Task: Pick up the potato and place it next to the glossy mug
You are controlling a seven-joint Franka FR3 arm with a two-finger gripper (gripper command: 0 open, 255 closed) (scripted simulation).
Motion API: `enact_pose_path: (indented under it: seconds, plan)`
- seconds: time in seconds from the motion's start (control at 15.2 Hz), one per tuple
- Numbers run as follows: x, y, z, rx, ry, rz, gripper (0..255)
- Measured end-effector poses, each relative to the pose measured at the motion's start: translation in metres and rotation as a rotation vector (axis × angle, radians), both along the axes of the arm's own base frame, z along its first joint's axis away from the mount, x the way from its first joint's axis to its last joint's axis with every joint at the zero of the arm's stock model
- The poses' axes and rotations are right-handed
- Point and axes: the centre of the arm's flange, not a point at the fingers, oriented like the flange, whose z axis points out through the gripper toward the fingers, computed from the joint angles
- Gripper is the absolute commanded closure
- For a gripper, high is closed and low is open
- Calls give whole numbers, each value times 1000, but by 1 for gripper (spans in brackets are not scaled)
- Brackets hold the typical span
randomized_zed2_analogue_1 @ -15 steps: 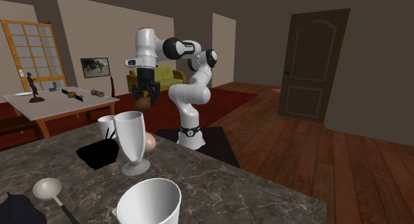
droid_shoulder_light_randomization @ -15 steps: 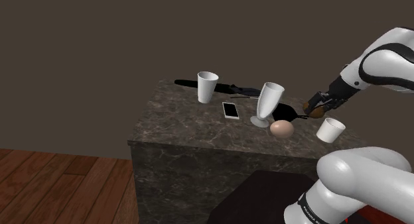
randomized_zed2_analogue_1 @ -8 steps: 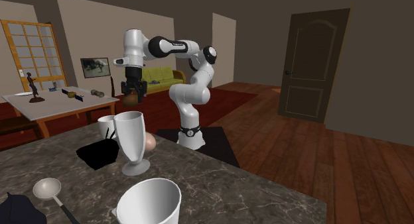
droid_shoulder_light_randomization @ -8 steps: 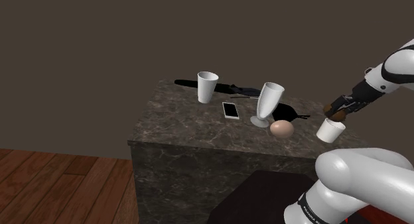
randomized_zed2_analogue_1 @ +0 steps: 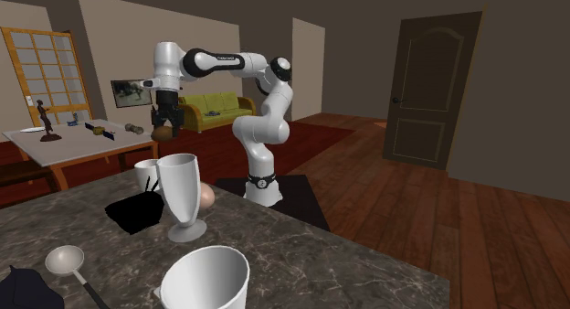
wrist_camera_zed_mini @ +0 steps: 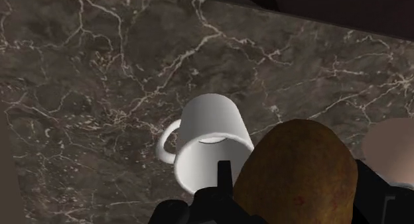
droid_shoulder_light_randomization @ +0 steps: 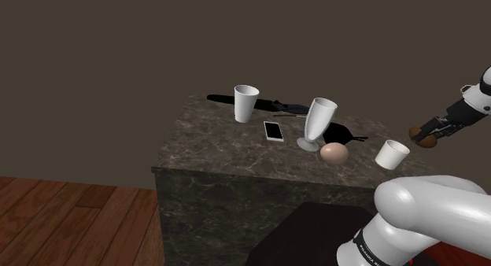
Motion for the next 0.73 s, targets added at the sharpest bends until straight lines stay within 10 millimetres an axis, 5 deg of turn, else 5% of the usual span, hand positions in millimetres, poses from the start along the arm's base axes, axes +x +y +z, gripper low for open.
enact_pose_path:
  seconds: [0.46,0.73]
  plan:
    - [-60,-66,1,0,0,0,255]
    - [-65,-74,-16,0,1,0,255]
